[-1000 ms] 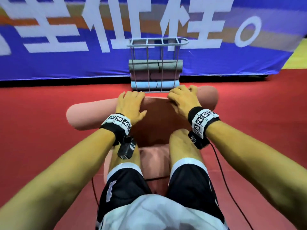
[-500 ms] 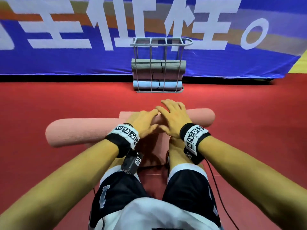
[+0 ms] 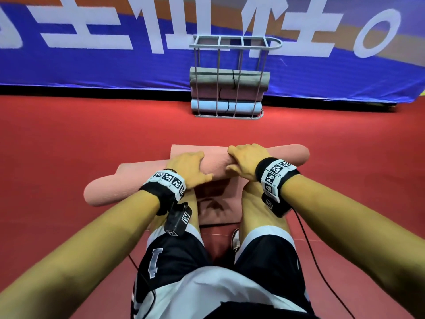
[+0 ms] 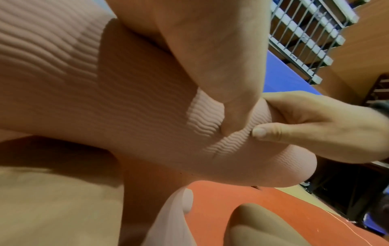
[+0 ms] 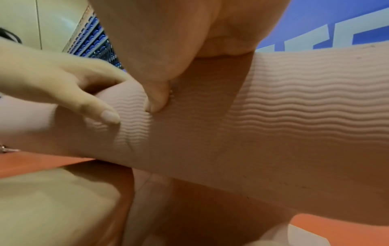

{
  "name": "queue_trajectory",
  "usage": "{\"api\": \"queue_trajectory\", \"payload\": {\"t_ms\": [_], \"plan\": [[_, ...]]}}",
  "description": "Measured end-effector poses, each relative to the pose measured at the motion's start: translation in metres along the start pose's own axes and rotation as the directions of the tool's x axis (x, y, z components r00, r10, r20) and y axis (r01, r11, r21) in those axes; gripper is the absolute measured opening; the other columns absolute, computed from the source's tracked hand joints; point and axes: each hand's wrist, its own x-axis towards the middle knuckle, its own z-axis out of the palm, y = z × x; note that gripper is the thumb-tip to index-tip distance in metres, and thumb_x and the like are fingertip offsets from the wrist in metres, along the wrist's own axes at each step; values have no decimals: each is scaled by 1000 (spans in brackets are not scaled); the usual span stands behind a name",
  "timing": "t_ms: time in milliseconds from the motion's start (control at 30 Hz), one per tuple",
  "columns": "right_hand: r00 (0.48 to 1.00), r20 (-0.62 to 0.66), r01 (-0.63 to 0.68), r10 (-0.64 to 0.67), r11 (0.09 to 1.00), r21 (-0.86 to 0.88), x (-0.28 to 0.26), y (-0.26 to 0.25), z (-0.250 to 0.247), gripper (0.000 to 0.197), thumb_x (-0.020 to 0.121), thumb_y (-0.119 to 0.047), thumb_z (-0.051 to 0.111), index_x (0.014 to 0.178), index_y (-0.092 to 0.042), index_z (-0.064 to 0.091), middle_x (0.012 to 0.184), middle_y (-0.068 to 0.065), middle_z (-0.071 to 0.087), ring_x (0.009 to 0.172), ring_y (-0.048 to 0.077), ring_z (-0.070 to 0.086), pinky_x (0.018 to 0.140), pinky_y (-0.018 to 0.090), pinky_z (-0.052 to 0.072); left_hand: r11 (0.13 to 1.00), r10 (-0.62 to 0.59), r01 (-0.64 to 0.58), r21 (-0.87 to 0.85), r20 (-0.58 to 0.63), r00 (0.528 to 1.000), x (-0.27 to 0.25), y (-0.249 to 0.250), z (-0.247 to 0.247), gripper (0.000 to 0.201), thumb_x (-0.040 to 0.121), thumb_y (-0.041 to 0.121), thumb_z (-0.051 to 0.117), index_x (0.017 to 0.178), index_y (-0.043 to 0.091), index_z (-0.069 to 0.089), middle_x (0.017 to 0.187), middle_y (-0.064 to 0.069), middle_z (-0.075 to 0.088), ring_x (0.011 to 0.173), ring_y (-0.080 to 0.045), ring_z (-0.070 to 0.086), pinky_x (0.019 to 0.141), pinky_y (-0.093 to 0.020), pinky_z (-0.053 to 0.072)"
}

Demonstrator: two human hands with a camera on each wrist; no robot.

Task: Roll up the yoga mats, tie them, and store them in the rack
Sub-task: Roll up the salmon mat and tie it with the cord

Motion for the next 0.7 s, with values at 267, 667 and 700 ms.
{"api": "queue_trajectory", "payload": {"t_ms": [267,667,700], "plan": [[986,145,-105,81,981,162,-9,20,11,41,99,-59,47,100,-18,48,112,17,67,105,36,62,84,39,45,997,60,-63,35,71,996,21,23,-6,67,67,81,50,94,20,56,106,-8,70,100,-32,64,73,-35,44],[972,226,-114,64,969,218,5,16,38,39,105,-52,29,91,-23,51,118,16,67,113,34,61,92,41,46,992,47,-66,105,177,983,22,15,29,56,85,69,57,107,17,65,108,-13,70,100,-35,66,82,-37,51],[961,270,-109,51,973,205,7,14,42,38,105,-52,30,90,-24,51,119,16,67,113,35,61,93,41,46,995,33,-54,82,240,970,19,16,34,56,86,68,57,107,17,66,106,-14,71,98,-35,67,78,-35,49]]}}
